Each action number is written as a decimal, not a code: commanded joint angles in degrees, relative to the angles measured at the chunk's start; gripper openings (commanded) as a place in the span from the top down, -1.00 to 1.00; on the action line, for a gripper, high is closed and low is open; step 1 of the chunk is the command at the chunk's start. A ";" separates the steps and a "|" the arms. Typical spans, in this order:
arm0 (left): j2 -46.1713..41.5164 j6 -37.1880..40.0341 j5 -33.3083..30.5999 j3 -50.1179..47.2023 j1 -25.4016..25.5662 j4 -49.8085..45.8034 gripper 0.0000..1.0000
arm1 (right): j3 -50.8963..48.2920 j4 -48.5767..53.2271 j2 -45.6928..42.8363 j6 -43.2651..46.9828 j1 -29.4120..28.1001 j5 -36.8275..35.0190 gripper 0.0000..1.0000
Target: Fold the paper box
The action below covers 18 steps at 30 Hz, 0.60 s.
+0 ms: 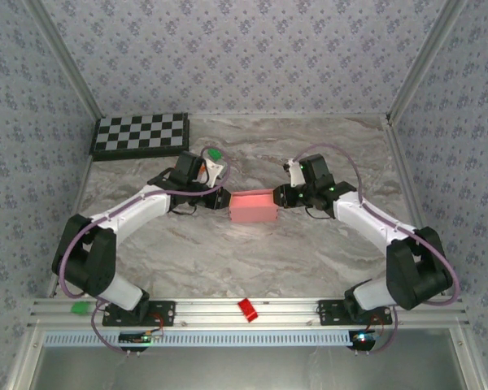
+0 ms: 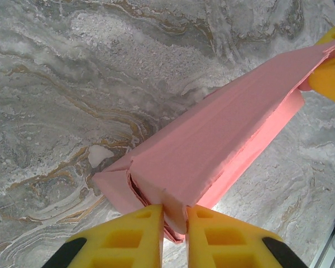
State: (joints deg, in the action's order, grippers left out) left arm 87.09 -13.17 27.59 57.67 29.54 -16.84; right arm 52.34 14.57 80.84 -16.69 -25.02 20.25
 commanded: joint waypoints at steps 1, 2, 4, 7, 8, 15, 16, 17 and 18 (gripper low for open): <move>1.19 0.25 0.37 1.05 -0.10 -1.13 0.67 | 0.97 0.55 1.36 -0.76 -0.65 2.42 0.51; 1.18 0.23 0.35 1.09 -0.06 -1.22 0.67 | 0.98 0.50 1.45 -0.82 -0.62 2.46 0.51; 1.15 0.34 0.31 1.07 -0.03 -1.29 0.67 | 1.01 0.62 1.61 -0.82 -0.60 2.51 0.52; 1.15 0.31 0.16 0.95 -0.06 -1.50 0.67 | 1.09 0.80 1.70 -0.72 -0.57 2.34 0.53; 1.08 0.41 0.09 1.05 -0.08 -1.52 0.66 | 1.13 0.98 1.62 -0.74 -0.56 2.17 0.53; 1.07 0.42 0.00 1.22 -0.03 -1.57 0.65 | 2.50 1.79 1.43 -0.72 -0.42 2.51 0.48; 1.03 0.37 0.03 1.30 -0.06 -1.55 0.64 | 2.79 1.96 1.43 -0.67 -0.46 2.49 0.47; 1.04 0.42 0.00 1.34 -0.06 -1.60 0.64 | 2.85 2.13 1.31 -0.51 -0.47 2.51 0.47; 0.98 0.42 -0.07 1.39 -0.03 -1.61 0.63 | 2.99 2.23 1.25 -0.53 -0.45 2.43 0.46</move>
State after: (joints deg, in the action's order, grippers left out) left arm 87.44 -13.15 27.44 57.69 29.30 -16.88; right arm 53.21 14.98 81.45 -17.08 -25.02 20.64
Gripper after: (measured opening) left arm 0.182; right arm 0.266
